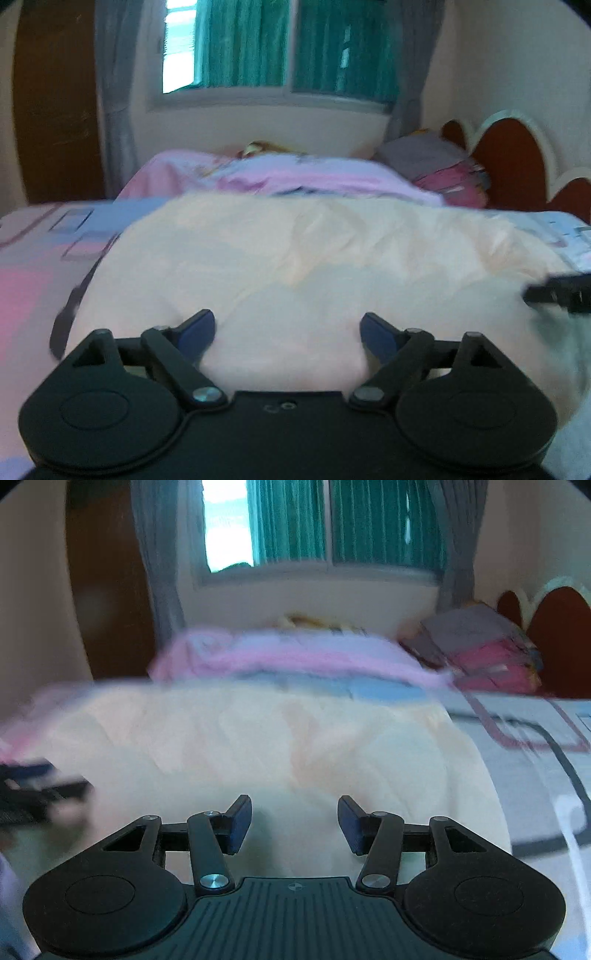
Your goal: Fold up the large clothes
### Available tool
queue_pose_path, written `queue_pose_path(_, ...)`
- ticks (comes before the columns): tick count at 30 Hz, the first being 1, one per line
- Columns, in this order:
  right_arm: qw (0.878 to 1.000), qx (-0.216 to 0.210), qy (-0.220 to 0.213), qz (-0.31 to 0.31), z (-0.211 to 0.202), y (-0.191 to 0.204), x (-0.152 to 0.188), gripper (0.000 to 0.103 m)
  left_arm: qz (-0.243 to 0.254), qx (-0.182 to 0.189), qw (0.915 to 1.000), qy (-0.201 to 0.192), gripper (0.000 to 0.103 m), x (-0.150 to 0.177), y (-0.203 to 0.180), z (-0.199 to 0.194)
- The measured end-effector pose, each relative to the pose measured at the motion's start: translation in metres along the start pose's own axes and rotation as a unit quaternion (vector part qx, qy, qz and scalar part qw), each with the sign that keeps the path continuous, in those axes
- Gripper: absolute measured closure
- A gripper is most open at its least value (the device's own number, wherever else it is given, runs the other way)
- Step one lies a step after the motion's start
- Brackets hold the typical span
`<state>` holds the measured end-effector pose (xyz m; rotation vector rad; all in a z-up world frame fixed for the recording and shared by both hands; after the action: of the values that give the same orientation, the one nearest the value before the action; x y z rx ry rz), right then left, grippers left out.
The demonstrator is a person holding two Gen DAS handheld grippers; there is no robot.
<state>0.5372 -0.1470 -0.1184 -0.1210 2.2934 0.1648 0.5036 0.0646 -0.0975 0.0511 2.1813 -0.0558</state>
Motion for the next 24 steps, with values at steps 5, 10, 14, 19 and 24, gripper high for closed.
queue_pose_path(5, 1.000, 0.016, 0.008, -0.009, 0.014, 0.003, 0.004, 0.052, 0.010, -0.004, 0.9998, 0.016, 0.013, 0.003, 0.006, 0.020)
queue_pose_path(10, 0.998, 0.013, -0.029, 0.053, -0.047, -0.024, 0.006, 0.012, -0.030, -0.030, 0.9991, -0.002, 0.003, -0.004, 0.027, -0.035)
queue_pose_path(14, 0.986, -0.013, -0.042, 0.158, -0.100, -0.064, 0.041, 0.001, -0.127, -0.043, 0.9909, -0.008, 0.004, 0.024, 0.065, -0.081)
queue_pose_path(19, 0.941, -0.046, -0.026, 0.334, -0.110, -0.109, 0.086, 0.001, -0.284, -0.022, 0.9584, 0.018, 0.018, 0.063, 0.110, -0.090)
queue_pose_path(24, 0.874, -0.115, -0.030, 0.471, -0.083, -0.132, 0.094, 0.009, -0.393, 0.058, 0.9176, 0.013, 0.028, 0.065, 0.124, -0.060)
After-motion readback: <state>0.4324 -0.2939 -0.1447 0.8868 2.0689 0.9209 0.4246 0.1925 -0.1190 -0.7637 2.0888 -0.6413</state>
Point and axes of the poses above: each gripper's, at about its wrist camera, not at the fingertips, and z roughly the way its jaws point, y to its left, x to its underside, the point moved 1 cm from there along z, roughly the way its jaws point, and after that the axes turned 1 degree about -x, right-handed, at the moved point
